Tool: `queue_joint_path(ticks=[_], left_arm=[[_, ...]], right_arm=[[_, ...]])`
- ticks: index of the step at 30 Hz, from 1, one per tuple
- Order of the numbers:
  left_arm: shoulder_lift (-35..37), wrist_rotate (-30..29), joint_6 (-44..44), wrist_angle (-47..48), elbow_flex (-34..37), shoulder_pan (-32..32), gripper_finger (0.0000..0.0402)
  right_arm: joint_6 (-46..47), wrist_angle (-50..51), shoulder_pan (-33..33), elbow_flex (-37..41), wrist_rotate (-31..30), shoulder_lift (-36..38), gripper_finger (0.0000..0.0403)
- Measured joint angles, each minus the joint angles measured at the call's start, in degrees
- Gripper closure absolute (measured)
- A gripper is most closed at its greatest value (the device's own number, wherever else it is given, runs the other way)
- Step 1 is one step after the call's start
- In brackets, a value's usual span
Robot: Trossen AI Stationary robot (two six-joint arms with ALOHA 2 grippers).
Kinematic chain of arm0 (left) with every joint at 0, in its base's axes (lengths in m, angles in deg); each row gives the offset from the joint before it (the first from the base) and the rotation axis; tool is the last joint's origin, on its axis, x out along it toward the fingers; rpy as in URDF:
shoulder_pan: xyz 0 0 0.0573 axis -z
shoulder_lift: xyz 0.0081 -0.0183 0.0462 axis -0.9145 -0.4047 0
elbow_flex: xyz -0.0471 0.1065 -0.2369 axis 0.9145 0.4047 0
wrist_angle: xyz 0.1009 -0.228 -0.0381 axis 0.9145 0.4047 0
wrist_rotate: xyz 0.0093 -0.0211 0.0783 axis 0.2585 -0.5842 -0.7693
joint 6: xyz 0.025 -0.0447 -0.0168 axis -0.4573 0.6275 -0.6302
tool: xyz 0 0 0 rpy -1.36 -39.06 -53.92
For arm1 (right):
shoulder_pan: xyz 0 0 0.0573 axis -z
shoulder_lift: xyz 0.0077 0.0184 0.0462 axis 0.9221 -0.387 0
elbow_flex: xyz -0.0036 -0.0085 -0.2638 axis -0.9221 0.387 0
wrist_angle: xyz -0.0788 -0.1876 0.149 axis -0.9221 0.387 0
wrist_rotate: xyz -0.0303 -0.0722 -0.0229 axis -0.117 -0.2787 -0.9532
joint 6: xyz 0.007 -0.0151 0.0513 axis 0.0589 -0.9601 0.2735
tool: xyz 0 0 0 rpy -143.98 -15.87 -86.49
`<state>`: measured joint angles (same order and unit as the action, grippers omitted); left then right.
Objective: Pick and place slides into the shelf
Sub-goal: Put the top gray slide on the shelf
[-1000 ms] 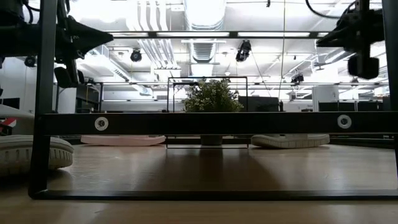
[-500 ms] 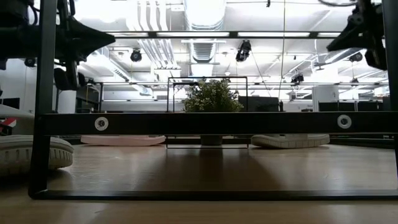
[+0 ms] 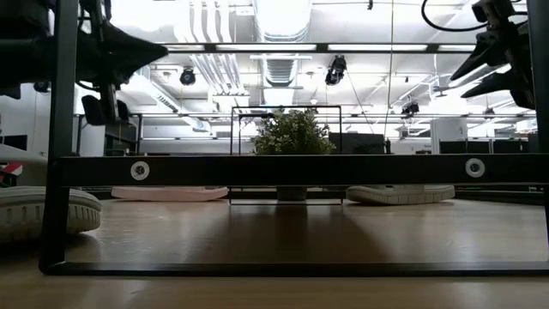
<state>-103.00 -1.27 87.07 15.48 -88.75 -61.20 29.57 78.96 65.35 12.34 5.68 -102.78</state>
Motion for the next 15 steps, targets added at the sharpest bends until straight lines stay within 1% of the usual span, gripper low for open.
queue_joint_path(ticks=[5, 8, 12, 15], left_arm=[[-2.9, 0.3, -0.2, -1.2, -1.3, 0.0, 0.0402], [-4.5, 1.4, -0.1, -1.1, -1.8, 0.0, 0.0402], [-6.1, 2.8, -0.2, -4.9, -1.8, 0.0, 0.0402], [-6.6, 3.5, -1.8, -8.3, -1.8, 0.0, 0.0402]], right_arm=[[-1.4, 0.2, 3.0, 0.0, 1.0, 0.0, 0.0232], [-1.7, 0.2, 5.1, 0.2, 3.1, 0.0, 0.0226], [-1.9, 0.2, 8.4, 0.6, 6.2, 0.0, 0.0225], [-2.7, -0.5, 11.5, 1.2, 9.9, -0.6, 0.0225]])
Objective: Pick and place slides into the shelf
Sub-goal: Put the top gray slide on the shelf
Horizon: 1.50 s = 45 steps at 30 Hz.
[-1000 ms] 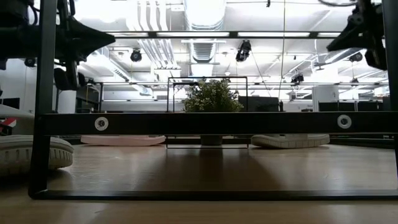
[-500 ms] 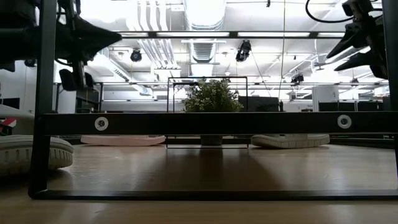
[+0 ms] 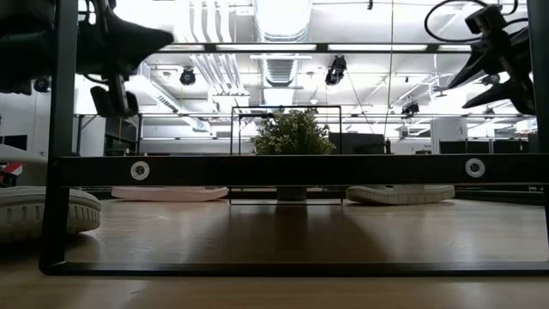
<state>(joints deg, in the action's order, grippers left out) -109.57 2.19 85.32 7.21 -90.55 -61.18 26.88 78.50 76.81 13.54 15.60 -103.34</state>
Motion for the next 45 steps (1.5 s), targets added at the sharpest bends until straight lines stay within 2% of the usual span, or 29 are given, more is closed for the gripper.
queue_joint_path(ticks=[7, 10, 13, 16, 22, 24, 26, 32, 39, 45], left_arm=[[1.4, 0.1, -1.3, -2.1, -0.3, 0.0, 0.0402], [2.7, 0.6, -4.2, -2.0, -2.6, 0.0, 0.0402], [3.9, 0.7, -9.1, -0.3, -7.2, 0.0, 0.0402], [4.8, 1.2, -13.8, 8.9, -14.6, 0.0, 0.0402], [4.0, 2.4, -22.5, 42.8, -35.8, -0.1, 0.0402], [2.7, 2.2, -25.1, 48.4, -41.6, -0.1, 0.0402], [1.5, 2.2, -27.4, 49.9, -45.8, -0.1, 0.0402], [-1.7, 2.1, -29.9, 49.8, -51.6, -0.1, 0.0402], [-6.1, 2.0, -25.4, 49.2, -51.5, -0.1, 0.0402], [-9.0, 4.1, -25.2, 46.3, -51.4, -0.1, 0.0402]], right_arm=[[-5.8, -6.5, 10.1, -0.9, 12.5, -7.7, 0.0223], [-10.8, -10.2, 14.3, -4.6, 15.7, -11.5, 0.0225], [-15.4, -10.3, 16.7, -11.0, 16.6, -14.9, 0.0225], [-19.3, -7.0, 18.1, -18.8, 17.6, -19.0, 0.0225], [-26.4, 4.4, 18.7, -35.5, 17.7, -29.1, 0.0222], [-28.8, 7.7, 19.4, -39.3, 17.7, -32.5, 0.0222], [-31.2, 10.6, 20.5, -41.5, 17.7, -35.3, 0.0223], [-35.6, 12.6, 26.2, -39.5, 18.9, -39.5, 0.0220], [-37.4, 3.0, 36.6, -28.5, 33.3, -40.2, 0.0220], [-38.5, -0.5, 46.1, -20.0, 42.5, -40.8, 0.0220]])
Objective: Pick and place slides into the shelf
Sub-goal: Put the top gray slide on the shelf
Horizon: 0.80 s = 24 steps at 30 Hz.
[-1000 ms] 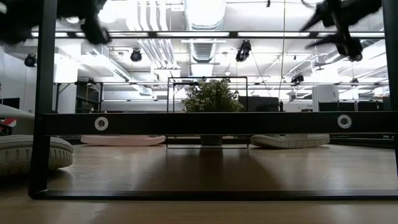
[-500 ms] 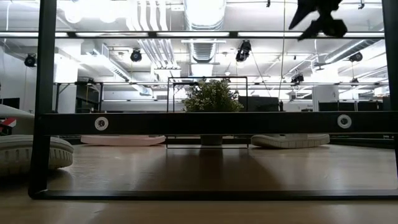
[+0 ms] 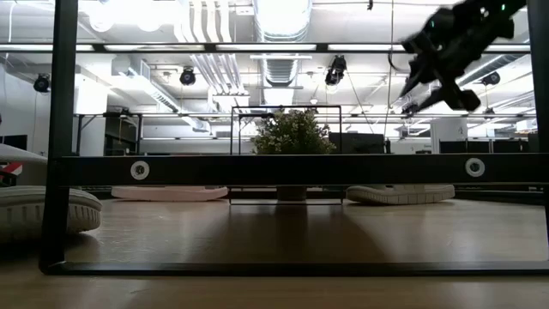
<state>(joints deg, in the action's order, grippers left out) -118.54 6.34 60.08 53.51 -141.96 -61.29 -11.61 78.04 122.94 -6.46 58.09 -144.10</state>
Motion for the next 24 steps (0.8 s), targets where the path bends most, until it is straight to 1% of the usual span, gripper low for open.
queue_joint_path(ticks=[3, 6, 15, 24], left_arm=[[-0.8, 0.3, 0.0, -2.5, 0.0, 0.0, 0.0402], [-1.2, 0.3, 0.0, -4.6, 0.0, 0.0, 0.0402], [-0.9, 0.7, 0.0, -6.2, 0.0, 0.0, 0.0402], [-0.6, 0.6, 0.0, -7.0, 0.0, 0.0, 0.0402]], right_arm=[[-2.4, 0.2, 3.4, 1.4, 3.6, -1.9, 0.0220], [-5.2, 0.4, 4.5, 1.4, 3.7, -4.6, 0.0220], [-11.1, -1.5, 4.6, -0.5, 3.8, -14.9, 0.0220], [-13.1, -2.7, 4.6, -0.1, 4.3, -19.7, 0.0220]])
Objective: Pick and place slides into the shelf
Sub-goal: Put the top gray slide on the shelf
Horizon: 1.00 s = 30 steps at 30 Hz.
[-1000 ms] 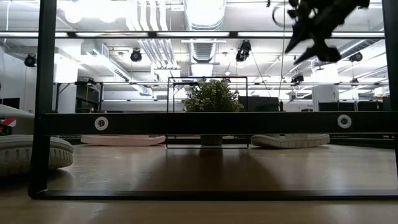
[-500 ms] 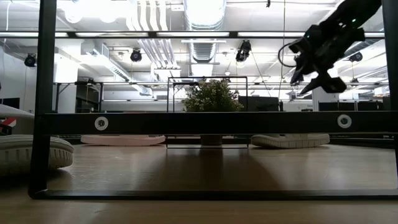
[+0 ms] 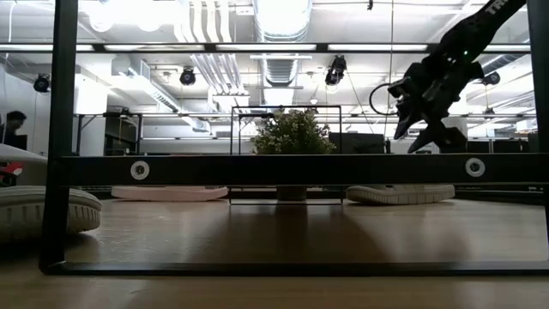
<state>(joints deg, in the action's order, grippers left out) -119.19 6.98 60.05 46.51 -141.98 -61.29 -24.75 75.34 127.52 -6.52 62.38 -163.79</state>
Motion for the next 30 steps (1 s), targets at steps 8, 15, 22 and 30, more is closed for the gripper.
queue_joint_path(ticks=[8, 15, 22, 30], left_arm=[[0.0, 0.0, 0.0, -0.7, 0.0, 0.0, 0.0402], [0.0, 0.0, 0.0, -0.6, 0.0, 0.0, 0.0402], [0.0, 0.0, 0.0, -0.6, 0.0, 0.0, 0.0402], [0.0, 0.0, 0.0, -0.6, 0.0, 0.0, 0.0402]], right_arm=[[-2.1, -0.4, 0.0, 0.2, 0.3, -2.4, 0.0220], [-2.6, -2.0, -0.2, 2.3, 0.3, -3.5, 0.0220], [-2.1, -5.2, -1.4, 5.6, 0.3, -3.6, 0.0220], [2.0, -10.9, -3.5, 8.4, 1.0, -3.4, 0.0220]])
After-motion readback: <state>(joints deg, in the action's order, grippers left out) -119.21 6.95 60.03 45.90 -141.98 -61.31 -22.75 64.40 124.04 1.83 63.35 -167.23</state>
